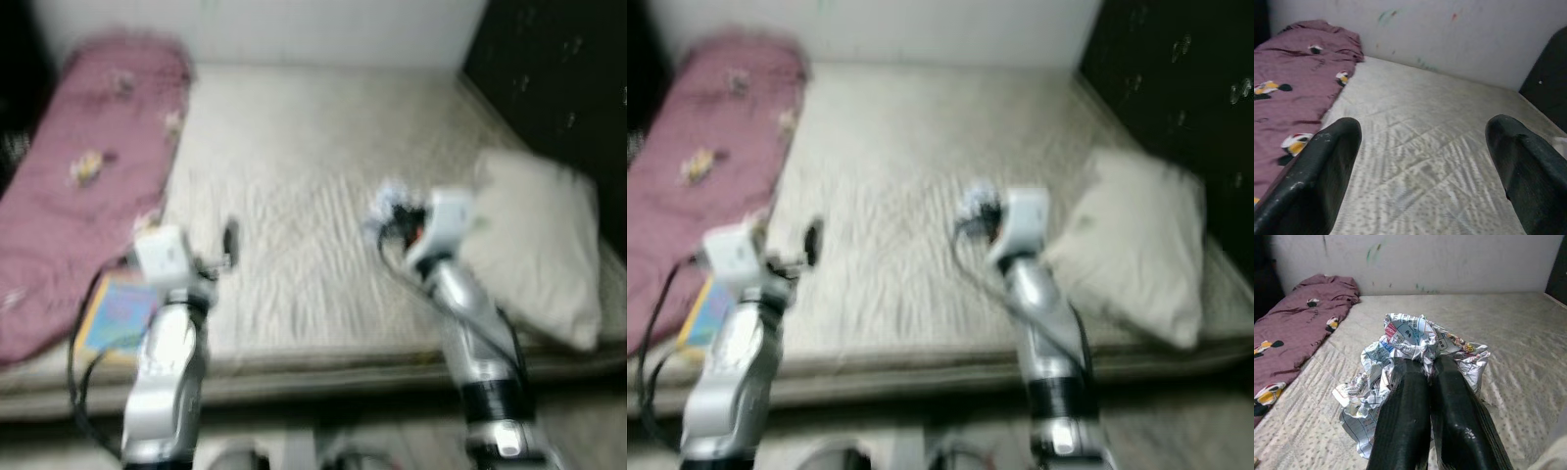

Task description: Clean up the room

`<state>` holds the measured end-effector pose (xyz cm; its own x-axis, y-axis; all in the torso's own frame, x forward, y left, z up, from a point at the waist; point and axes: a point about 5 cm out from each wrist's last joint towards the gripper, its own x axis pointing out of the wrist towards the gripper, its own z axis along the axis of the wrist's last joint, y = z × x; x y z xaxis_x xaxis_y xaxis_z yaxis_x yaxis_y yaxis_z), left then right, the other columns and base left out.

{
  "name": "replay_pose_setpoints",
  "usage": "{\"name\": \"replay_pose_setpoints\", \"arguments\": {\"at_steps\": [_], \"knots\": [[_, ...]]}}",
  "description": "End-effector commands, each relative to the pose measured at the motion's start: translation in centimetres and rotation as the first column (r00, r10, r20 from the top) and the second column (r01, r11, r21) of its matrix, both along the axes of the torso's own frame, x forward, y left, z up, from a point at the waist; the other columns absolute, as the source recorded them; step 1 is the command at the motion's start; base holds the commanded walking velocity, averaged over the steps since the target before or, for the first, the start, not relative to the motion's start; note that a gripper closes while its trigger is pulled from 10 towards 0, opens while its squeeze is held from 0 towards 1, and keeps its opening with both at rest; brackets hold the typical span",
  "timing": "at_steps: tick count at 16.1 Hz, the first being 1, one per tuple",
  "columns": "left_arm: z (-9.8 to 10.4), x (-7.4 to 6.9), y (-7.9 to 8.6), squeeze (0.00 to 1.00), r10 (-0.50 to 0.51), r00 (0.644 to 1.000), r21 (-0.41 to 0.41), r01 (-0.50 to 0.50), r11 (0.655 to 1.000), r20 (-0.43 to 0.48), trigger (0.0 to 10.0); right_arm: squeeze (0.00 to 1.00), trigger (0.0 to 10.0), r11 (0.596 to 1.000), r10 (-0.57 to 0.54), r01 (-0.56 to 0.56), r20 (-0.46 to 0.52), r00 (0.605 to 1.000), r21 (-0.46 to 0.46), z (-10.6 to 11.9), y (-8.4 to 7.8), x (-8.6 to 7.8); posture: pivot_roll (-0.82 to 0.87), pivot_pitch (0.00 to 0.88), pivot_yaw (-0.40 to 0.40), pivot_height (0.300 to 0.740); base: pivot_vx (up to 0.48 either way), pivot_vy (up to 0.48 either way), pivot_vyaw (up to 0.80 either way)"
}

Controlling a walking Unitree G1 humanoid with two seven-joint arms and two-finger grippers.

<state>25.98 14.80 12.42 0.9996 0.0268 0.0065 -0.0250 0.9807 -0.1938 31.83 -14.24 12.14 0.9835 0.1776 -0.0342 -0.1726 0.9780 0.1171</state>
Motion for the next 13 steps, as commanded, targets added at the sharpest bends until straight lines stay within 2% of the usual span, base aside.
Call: {"name": "replay_pose_setpoints", "arguments": {"at_steps": [1, 13], "knots": [[0.33, 0.11, 0.01, 0.0, -0.006, 1.0, -0.003, 0.006, 1.0, 0.012, 10.0, 0.0, 10.0, 1.0, 0.009, -0.009, 0.03, 1.0, 0.003, 0.8, 0.31, 0.25, 0.03, 0.0, -0.066, 0.74, 0.0, 0.48, 0.0], [0.47, 0.32, -0.06, 0.0, -0.009, 1.0, -0.008, 0.01, 1.0, 0.015, 10.0, 0.0, 10.0, 1.0, 0.02, -0.02, 0.02, 1.0, -0.007, 0.66, 0.39, 0.33, 0.02, 0.0, -0.066, 0.74, 0.0, 0.48, -0.04]]}}
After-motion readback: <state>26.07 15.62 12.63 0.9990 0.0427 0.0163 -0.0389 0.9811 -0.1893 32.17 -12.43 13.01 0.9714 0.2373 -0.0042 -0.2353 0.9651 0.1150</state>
